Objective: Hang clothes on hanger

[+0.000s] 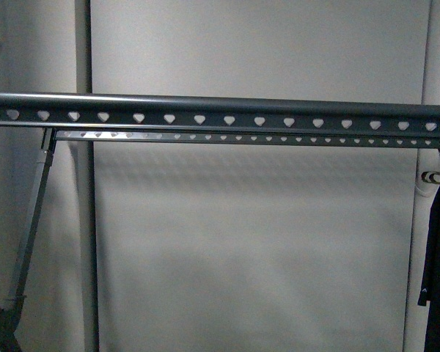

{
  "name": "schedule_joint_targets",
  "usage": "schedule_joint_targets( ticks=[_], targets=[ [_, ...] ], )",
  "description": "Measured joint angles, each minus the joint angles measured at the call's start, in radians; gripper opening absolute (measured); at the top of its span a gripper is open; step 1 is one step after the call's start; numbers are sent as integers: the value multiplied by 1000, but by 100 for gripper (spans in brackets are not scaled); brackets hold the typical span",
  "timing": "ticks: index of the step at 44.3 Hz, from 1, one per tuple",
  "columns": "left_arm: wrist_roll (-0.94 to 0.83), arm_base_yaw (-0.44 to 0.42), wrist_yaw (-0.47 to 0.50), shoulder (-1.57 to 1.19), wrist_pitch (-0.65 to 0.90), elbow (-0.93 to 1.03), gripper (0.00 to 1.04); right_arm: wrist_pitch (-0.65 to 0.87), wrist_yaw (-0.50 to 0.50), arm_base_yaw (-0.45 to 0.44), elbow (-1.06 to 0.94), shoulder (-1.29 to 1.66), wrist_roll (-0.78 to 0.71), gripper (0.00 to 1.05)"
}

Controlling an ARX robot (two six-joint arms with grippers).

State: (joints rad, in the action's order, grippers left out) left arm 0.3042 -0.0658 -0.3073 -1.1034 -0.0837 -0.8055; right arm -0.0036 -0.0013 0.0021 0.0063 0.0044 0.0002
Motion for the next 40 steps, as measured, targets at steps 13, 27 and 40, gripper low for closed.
schedule_joint_targets(
  ticks=[13, 27, 40],
  targets=[
    [-539, 106, -342, -19, -156, -52, 4, 0, 0, 0, 0, 0, 0, 97],
    [-1154, 84, -492, -148, -150, -158, 4, 0, 0, 0, 0, 0, 0, 97],
    [-1657, 167, -444, -292, -78, -264, 4, 0, 0, 0, 0, 0, 0, 97]
  ],
)
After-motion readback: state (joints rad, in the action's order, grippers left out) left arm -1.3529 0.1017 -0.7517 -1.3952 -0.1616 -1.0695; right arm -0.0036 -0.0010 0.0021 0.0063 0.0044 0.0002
